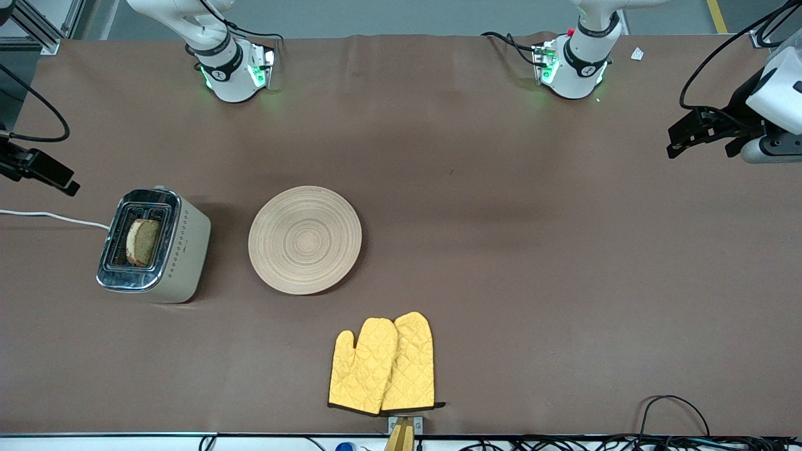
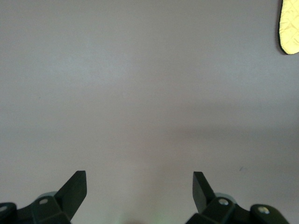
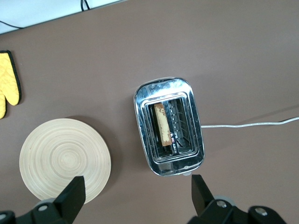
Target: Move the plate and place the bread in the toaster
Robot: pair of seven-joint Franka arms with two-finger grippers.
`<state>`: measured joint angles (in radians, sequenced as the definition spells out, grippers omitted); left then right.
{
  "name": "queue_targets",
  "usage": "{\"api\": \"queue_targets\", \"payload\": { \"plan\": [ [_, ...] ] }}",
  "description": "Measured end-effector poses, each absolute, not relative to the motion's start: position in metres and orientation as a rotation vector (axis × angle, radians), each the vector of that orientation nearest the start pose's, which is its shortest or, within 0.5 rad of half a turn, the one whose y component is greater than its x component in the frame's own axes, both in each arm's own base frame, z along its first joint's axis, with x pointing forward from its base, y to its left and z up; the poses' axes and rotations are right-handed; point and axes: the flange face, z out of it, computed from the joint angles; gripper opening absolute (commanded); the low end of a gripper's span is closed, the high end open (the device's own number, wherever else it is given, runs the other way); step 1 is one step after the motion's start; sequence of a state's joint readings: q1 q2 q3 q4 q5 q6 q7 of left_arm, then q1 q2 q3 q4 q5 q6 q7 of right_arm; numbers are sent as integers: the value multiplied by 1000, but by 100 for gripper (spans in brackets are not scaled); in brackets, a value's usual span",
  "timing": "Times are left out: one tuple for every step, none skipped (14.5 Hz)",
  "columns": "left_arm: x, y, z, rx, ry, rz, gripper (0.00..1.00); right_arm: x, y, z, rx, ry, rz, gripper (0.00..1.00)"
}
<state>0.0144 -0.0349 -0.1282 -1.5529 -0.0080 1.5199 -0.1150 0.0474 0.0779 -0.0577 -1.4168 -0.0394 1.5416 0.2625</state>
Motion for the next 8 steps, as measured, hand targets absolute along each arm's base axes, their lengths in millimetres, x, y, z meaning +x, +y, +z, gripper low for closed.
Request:
{"api": "queue_targets", "payload": {
  "plan": [
    [535, -63, 648, -3145, 0, -3, 100, 577, -9, 647, -3149, 434, -76, 100],
    [535, -63, 648, -3145, 5, -3, 100, 577, -9, 644, -3149, 434, -72, 100],
    [535, -63, 648, -3145, 12, -3, 100, 577, -9, 643, -3150, 434, -69, 100],
    [535, -63, 648, -3145, 17, -3, 100, 577, -9, 643, -3150, 434, -68, 100],
    [535, -63, 648, -3145, 20, -3, 100, 577, -9, 643, -3150, 434, -68, 100],
    [535, -62, 648, -3145, 22, -5, 100, 577, -9, 643, -3150, 434, -67, 100],
    [535, -61, 650, -3146, 21, -13, 100, 577, -9, 643, -3150, 434, -67, 100],
    [536, -60, 654, -3147, 19, -24, 100, 577, -9, 643, -3150, 434, -67, 100]
  ]
}}
